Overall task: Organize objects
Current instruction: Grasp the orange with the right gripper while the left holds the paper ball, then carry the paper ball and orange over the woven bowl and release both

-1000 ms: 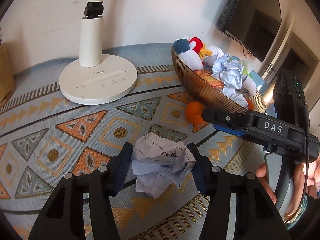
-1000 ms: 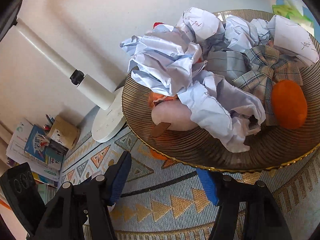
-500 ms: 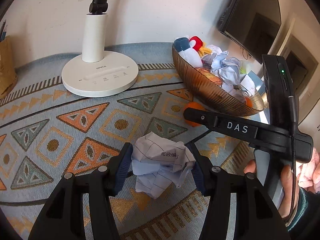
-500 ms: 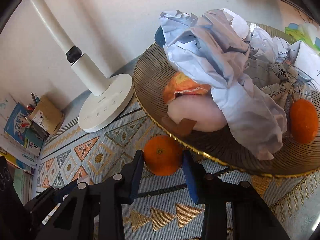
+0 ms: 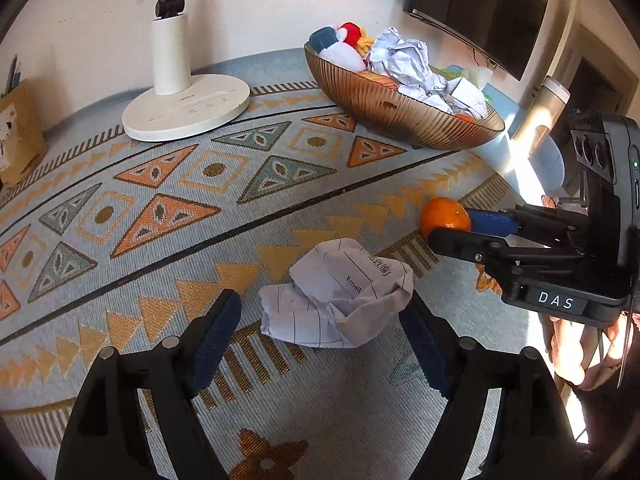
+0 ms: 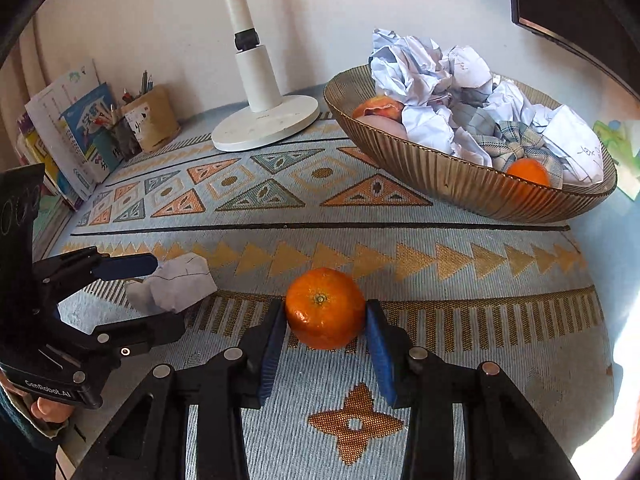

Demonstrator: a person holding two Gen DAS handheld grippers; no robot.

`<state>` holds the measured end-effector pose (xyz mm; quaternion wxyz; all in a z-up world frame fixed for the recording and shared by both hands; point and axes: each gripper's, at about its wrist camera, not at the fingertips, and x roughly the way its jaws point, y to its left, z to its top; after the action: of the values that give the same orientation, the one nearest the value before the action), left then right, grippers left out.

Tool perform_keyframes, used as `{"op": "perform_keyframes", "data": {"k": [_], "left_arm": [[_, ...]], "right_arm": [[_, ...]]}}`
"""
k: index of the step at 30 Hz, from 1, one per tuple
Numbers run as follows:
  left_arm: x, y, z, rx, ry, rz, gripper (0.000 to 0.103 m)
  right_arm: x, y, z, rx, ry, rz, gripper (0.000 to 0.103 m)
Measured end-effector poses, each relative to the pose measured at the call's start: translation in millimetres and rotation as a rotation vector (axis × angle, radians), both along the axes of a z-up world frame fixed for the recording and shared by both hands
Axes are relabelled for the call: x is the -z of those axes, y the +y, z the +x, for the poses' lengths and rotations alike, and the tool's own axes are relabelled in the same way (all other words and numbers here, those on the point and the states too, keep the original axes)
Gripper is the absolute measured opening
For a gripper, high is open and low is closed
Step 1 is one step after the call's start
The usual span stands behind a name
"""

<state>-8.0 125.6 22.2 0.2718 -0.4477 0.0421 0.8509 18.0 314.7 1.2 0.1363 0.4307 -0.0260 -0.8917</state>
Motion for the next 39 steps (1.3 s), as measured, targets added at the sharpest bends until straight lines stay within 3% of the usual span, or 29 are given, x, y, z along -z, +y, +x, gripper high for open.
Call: {"op": "perform_keyframes", "data": {"k": [7, 14, 17, 23, 25, 26, 27, 31, 34, 37, 39], "left_arm": [[2.4, -27.0, 10.1, -0.073, -0.026, 0.023, 0.08], [0.4, -23.7, 9.0, -0.059, -0.069, 0.13, 0.08], [2.0, -17.8, 6.2, -0.071, -0.056, 0.11, 0.08], [1.7, -5.8, 1.8, -0.082, -0.02, 0.045, 0.08], [2.5, -1.9, 3.7, -0.068, -0.011, 0.026, 0.072], [2.6, -0.1, 5.2, -0.067, 0.001, 0.01, 0.067], [2.5, 0.7, 6.5, -0.067, 0.013, -0.001, 0.055], [1.3, -0.7, 7.5, -0.069, 0.022, 0.007, 0.051], [0.6, 0.0, 7.8, -0.071, 0.027, 0.004, 0.051], [-1.1, 3.1, 9.6, -0.069, 0.042, -0.008, 0.049], [-4.4, 3.5, 9.8, -0.073, 0.04, 0.021, 0.046]], "right_arm": [[2.0, 16.7, -1.3, 0.005, -0.035, -0.119, 0.048], [0.3, -3.6, 4.5, -0.026, -0.011, -0.01, 0.062], [1.1, -6.6, 4.9, -0.027, -0.006, 0.018, 0.062], [0.6, 6.8, 2.3, 0.002, -0.017, -0.055, 0.062], [0.7, 9.5, 1.2, 0.018, -0.021, -0.064, 0.062], [0.5, 9.7, 1.2, 0.018, -0.021, -0.067, 0.062], [0.3, 9.4, 1.3, 0.018, -0.02, -0.065, 0.062], [-4.3, 3.6, 4.5, 0.028, 0.023, -0.017, 0.06], [-3.6, -5.7, 4.1, 0.008, 0.033, 0.036, 0.039], [-6.0, -15.1, 9.3, -0.02, 0.07, 0.083, 0.038], [-12.6, -10.3, 14.9, -0.014, 0.097, 0.056, 0.038]]}}
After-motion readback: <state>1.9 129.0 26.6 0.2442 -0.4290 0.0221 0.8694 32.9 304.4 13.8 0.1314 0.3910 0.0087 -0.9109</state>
